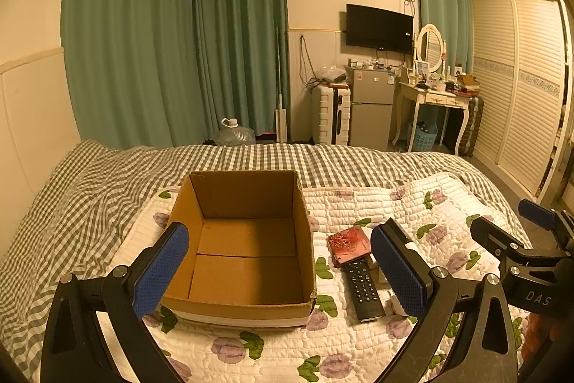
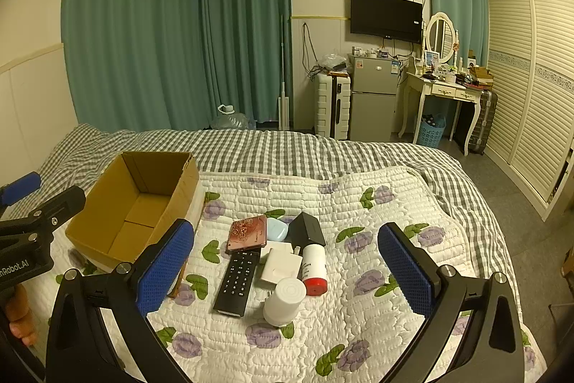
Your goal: Organize rigid objects
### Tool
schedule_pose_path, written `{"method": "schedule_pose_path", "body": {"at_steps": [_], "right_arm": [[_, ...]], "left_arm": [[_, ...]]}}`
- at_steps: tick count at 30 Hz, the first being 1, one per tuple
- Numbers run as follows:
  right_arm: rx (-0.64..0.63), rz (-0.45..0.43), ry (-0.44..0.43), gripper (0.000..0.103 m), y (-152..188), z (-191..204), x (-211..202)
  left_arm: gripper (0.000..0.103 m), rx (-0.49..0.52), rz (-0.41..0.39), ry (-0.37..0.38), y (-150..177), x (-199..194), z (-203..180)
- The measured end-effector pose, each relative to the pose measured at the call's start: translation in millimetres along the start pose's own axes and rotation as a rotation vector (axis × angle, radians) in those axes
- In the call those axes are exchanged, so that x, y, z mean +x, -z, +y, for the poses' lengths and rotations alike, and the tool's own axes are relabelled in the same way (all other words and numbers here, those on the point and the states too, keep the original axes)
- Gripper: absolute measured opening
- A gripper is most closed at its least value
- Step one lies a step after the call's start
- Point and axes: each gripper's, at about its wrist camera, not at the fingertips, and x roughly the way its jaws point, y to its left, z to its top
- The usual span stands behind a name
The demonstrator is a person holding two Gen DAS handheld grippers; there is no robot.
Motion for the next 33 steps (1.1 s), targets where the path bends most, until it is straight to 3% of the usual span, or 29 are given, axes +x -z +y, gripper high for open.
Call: {"method": "schedule_pose_path", "body": {"at_steps": [33], "right_arm": [[0.005,0.002,-0.001,0.103,7.5,2.8,1.7]], "left_arm": [[0.103,0.002,0.005,0.001,-0.7,0.3,1.6]]}}
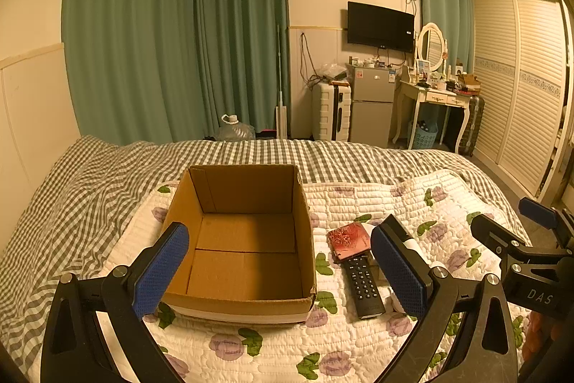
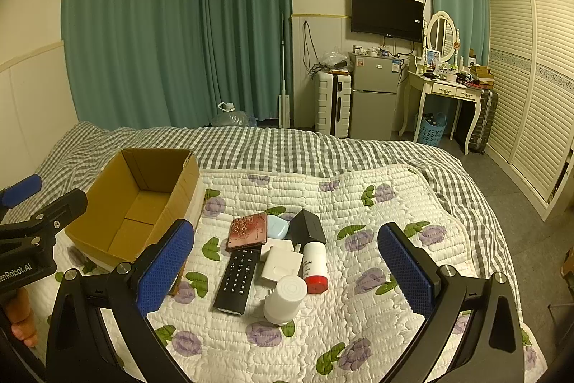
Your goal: Organize rigid objects
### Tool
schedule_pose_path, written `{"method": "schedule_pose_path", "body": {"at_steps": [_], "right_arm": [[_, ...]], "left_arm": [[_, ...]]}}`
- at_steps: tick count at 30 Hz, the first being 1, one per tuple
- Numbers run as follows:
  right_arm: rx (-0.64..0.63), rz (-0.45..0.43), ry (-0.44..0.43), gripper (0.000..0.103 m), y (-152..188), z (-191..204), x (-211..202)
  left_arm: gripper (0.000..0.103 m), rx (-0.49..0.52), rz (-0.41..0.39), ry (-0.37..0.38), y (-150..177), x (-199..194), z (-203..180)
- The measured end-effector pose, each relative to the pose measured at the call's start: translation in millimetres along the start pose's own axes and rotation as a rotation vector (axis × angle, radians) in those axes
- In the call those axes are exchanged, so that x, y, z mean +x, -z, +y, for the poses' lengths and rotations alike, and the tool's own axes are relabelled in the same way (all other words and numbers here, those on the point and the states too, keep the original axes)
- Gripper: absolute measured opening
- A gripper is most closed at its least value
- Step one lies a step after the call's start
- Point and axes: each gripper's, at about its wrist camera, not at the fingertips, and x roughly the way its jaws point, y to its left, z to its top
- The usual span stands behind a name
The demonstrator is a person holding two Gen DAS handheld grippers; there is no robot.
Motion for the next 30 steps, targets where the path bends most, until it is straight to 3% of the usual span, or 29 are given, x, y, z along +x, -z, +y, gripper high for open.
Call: {"method": "schedule_pose_path", "body": {"at_steps": [23,30], "right_arm": [[0.005,-0.001,-0.006,0.103,2,5,-1],[0.018,-0.016,-0.003,0.103,0,-10,-9]], "left_arm": [[0.103,-0.005,-0.006,0.000,2,-1,-1],[0.103,0.004,-0.015,0.038,3,-11,-18]]}}
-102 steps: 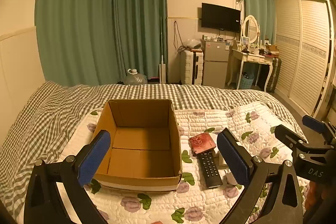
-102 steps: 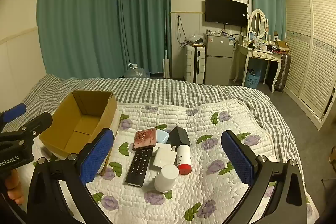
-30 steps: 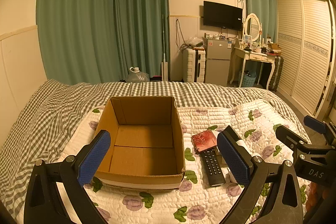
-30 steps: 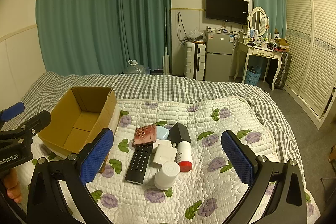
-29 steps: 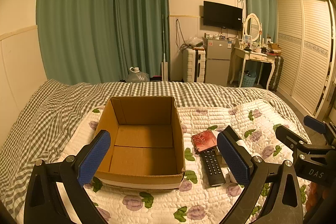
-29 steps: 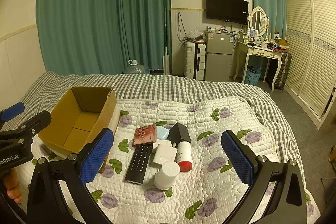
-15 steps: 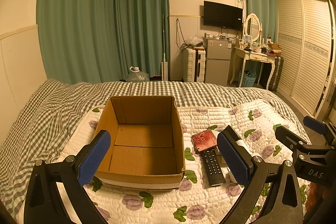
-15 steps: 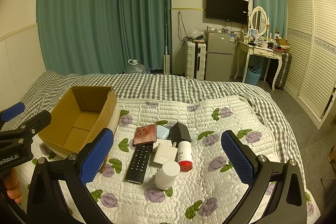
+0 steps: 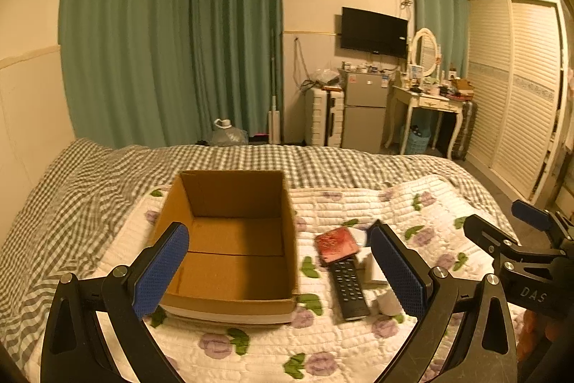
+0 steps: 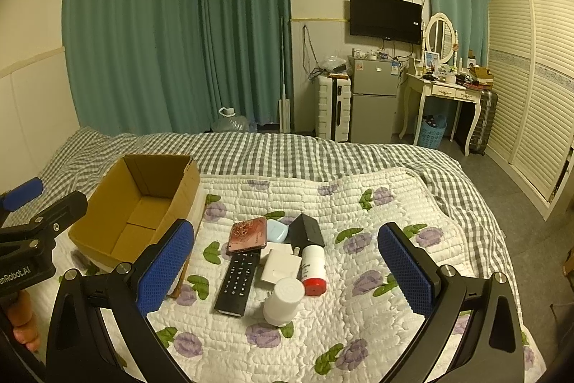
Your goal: Organize rigid objects
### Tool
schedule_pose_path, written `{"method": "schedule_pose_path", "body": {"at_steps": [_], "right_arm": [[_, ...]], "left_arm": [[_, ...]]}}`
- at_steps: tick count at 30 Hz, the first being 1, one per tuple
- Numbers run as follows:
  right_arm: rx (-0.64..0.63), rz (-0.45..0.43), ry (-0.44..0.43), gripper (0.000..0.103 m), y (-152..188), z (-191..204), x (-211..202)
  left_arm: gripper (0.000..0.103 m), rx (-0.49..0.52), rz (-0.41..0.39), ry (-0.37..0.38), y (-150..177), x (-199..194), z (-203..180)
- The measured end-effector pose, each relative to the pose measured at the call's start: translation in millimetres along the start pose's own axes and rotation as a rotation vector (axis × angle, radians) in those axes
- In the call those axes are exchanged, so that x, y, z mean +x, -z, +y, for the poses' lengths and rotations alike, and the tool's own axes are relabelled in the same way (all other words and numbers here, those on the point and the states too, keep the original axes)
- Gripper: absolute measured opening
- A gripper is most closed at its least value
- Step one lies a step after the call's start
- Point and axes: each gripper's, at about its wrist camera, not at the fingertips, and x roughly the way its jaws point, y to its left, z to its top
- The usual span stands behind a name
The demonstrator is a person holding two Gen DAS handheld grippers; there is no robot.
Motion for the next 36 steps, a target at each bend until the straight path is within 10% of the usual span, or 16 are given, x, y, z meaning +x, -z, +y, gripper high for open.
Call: {"method": "schedule_pose_path", "body": {"at_steps": [21,26,28,36], "right_arm": [[0.102,0.355,0.003,0.079,68,-33,82],[0.148,0.405,-0.046,0.064,71,-26,120],[0.156,0.440,-0.060,0.035,76,-24,133],[0.143,0.341,0.032,0.033,56,-37,106]], "left_arm": [[0.100,0.053,0.363,0.082,114,108,-59],[0.100,0.047,0.376,0.096,117,119,-60],[0.099,0.046,0.383,0.106,117,123,-61],[0.098,0.100,0.382,0.157,114,138,-86]]}}
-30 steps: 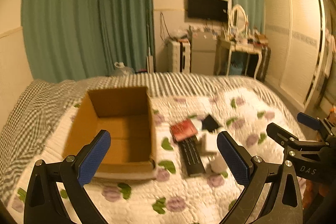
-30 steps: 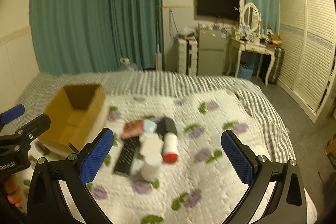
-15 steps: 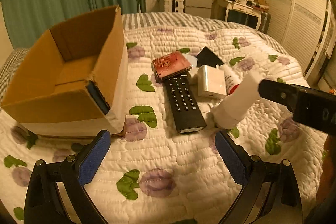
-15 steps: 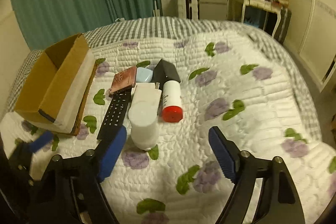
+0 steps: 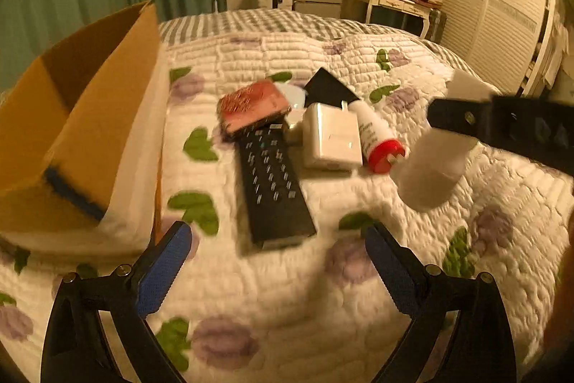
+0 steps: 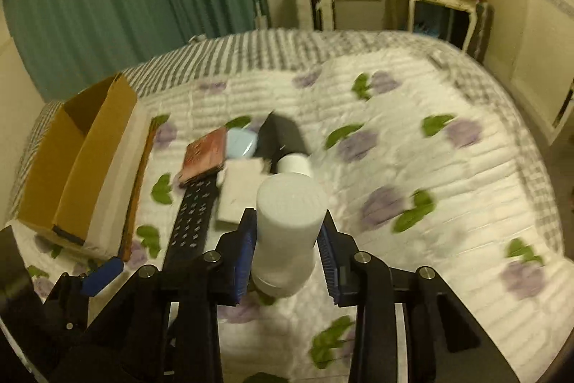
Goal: Organize rigid objects
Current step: 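Grasp the black TV remote with the left tool while the right tool grasps the white cylindrical jar, then carry the remote and jar into the cardboard box and open both tools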
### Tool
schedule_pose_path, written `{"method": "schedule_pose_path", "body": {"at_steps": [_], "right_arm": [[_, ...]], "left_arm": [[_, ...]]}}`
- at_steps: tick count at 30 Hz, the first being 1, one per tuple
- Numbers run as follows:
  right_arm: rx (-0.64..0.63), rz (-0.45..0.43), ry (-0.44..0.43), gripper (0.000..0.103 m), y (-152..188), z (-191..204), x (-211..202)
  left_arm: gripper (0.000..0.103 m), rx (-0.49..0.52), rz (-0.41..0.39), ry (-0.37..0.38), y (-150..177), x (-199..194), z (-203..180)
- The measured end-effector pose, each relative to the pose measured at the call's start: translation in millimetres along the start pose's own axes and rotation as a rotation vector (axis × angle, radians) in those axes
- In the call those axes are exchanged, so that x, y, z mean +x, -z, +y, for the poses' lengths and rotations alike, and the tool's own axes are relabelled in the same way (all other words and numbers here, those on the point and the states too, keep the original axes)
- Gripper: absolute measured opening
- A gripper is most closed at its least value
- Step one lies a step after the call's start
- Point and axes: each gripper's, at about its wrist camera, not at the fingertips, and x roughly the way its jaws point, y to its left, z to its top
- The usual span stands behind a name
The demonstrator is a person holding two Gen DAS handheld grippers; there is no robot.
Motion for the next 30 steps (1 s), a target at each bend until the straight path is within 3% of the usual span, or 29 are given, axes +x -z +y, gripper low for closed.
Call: {"method": "schedule_pose_path", "body": {"at_steps": [2,6,7,12,14,16,30], "right_arm": [[0.011,0.004,0.009,0.033,0,-4,0],[0.011,0.016,0.020,0.033,0,-7,2],[0.010,0.014,0.020,0.033,-1,-7,2],[0.004,0.016,0.013,0.033,1,-7,3],[-0.003,0.022,0.016,0.033,1,-5,6],[-0.008,0.026,0.017,0.033,2,-4,7],[-0.078,-0.039,0.050,0.032,5,13,-24]], "left_arm": [[0.095,0.004,0.001,-0.010,-10,10,-1],[0.060,0.000,0.053,-0.029,-21,37,3],[0.058,-0.008,0.073,-0.027,-23,44,5],[0.058,-0.035,0.087,0.009,-30,62,12],[0.048,-0.024,0.099,0.009,-33,66,13],[0.047,-0.031,0.105,0.015,-32,64,15],[0.041,-0.018,0.099,0.049,-7,1,24]]}}
